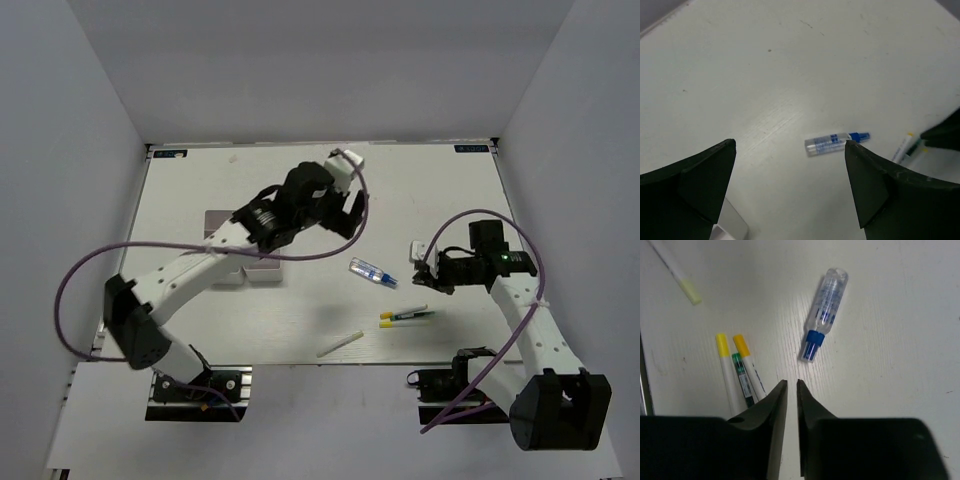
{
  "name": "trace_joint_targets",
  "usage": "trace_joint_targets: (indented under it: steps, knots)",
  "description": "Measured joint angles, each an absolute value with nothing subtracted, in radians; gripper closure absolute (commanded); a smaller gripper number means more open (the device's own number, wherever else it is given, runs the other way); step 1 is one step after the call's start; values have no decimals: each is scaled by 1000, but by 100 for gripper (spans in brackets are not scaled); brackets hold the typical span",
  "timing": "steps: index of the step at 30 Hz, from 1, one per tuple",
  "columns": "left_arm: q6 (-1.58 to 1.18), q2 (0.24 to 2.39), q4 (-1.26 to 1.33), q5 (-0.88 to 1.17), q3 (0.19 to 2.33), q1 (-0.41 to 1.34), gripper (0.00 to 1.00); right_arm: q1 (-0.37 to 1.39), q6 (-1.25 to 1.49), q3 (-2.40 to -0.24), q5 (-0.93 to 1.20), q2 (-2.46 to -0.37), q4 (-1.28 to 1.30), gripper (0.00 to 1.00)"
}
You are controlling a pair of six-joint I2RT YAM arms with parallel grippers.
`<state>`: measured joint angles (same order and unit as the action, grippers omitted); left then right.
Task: Sort the stationery into containers
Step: Grab a piece of stationery with the right arm
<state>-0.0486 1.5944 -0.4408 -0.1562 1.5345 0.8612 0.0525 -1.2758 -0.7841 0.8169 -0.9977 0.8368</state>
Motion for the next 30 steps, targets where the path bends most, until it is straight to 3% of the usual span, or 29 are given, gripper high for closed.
trace_joint_targets:
  steps: [5,10,17,24,30]
  knots:
    - [-137,1290,-472,-79,1282,867,1,54,-1387,-715,717,-1015,854,99]
    - [-163,974,-427,-94,1072,868,1,56,-1493,-702,670,-1061,905,100]
    - [-175,886,-381,-83,978,866,1,69,-1620,-702,616,-1179,998,82]
    - [-186,869,-400,-37,920,866,1,81,-1685,-701,601,-1203,1027,81]
    - [-190,820,-388,-15,917,866,1,100,-1709,-672,597,-1201,1013,66]
